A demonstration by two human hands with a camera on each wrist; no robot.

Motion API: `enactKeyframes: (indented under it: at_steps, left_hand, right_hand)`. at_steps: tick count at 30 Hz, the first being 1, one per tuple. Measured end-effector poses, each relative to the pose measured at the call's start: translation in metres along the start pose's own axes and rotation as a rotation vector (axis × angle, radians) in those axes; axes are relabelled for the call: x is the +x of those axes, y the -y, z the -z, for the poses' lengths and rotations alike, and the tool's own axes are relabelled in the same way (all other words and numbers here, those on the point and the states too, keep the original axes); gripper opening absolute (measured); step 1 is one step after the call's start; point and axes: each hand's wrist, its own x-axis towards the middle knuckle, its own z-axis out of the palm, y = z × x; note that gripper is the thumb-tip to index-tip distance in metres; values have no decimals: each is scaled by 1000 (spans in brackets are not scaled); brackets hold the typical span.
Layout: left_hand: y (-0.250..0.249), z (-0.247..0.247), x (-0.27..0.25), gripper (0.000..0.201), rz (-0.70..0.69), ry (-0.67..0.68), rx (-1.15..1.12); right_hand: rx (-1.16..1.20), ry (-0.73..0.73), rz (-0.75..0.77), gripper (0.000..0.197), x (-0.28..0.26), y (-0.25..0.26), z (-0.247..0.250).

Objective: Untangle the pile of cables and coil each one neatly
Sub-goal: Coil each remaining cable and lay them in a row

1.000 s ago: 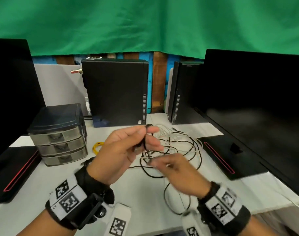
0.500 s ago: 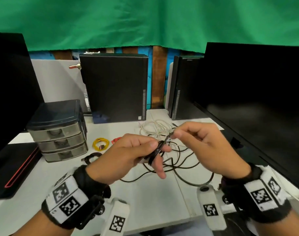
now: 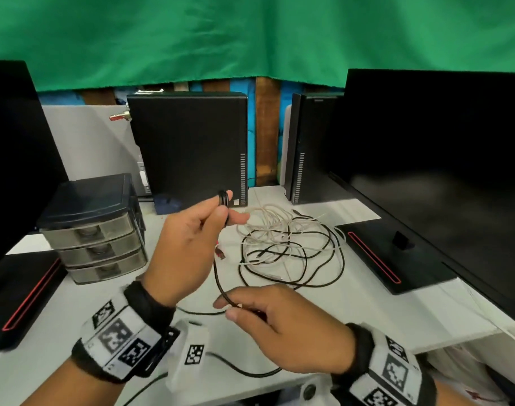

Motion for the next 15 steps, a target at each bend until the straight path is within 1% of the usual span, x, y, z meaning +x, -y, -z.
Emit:
enactKeyframes:
  at_steps: [2, 4, 7, 9, 10, 11, 12, 14, 15]
  left_hand:
    - [14, 2, 1, 31, -56, 33, 196]
    - [24, 5, 1, 36, -58, 132, 262]
    - [19, 5, -2, 41, 4, 333, 219]
    - [9, -1, -5, 45, 64, 477, 134]
    - [6, -5, -7, 47, 77, 526, 84]
    - [4, -7, -7, 48, 86, 544, 40]
    - [3, -9, -7, 48, 97, 529, 9]
    - [3, -10, -4, 46, 128, 426, 8]
    - [4, -10, -2, 43, 150, 355, 23]
  right_hand:
    - [-73, -26, 36, 18, -2, 11, 16]
    - [-84, -132, 66, 20, -4, 19, 36]
    - [-61, -362, 72, 20, -8, 19, 72]
    - [-54, -456, 70, 17, -10, 15, 89]
    - [-50, -484, 70, 15, -10, 12, 94]
    - [-37, -502, 68, 14, -10, 9, 97]
    - [-18, -511, 62, 14, -10, 7, 100]
    - [22, -493, 51, 13, -12, 8, 101]
    - [36, -458, 55, 12, -14, 10, 100]
